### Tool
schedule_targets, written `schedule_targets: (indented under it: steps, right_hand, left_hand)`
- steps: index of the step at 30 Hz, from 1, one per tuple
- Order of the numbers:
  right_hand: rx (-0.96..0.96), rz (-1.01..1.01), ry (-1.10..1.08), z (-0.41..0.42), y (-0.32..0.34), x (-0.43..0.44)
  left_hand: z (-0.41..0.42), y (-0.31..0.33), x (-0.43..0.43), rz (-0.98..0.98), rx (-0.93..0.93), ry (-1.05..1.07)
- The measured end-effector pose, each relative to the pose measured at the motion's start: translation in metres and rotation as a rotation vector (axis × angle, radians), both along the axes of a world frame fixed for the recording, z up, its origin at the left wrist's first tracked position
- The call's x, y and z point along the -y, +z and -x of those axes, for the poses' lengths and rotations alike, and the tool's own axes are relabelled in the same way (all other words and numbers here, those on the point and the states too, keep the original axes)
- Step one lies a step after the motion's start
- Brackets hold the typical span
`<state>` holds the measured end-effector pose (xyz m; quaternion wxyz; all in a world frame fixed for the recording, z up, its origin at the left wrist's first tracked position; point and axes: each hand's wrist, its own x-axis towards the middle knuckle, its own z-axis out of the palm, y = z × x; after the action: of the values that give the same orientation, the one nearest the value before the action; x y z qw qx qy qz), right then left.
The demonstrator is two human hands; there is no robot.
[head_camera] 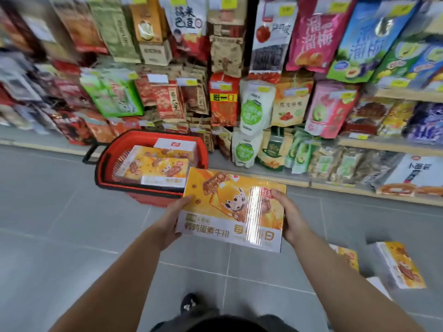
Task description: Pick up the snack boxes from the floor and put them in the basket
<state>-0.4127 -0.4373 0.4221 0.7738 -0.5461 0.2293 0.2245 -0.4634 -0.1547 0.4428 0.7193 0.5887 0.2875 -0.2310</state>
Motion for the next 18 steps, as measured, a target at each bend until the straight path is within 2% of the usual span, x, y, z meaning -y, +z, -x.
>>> schedule_targets:
  steps: [5,8,12,18]
  right_hand:
    - [-0.044,0.061,0.177,-0.038,-0.001,-0.133]
    - [-0.093,0.052,0.276,-0.055,-0.001,-0.194]
    - [-0.172,0.016,0.421,-0.084,-0.012,-0.244]
    - [-0.215,0.188,0.563,-0.145,-0.035,-0.302]
  left_hand:
    - [0.019,0.009,-0.112,-0.125,0.041,0.037]
    - [0.026,0.01,-0.166,-0.128,0.083,0.119]
    - [0.013,0.007,-0.204,-0.1,0.069,0.233]
    - [-0.04,-0.007,-0.246,-0.067,0.017,0.382]
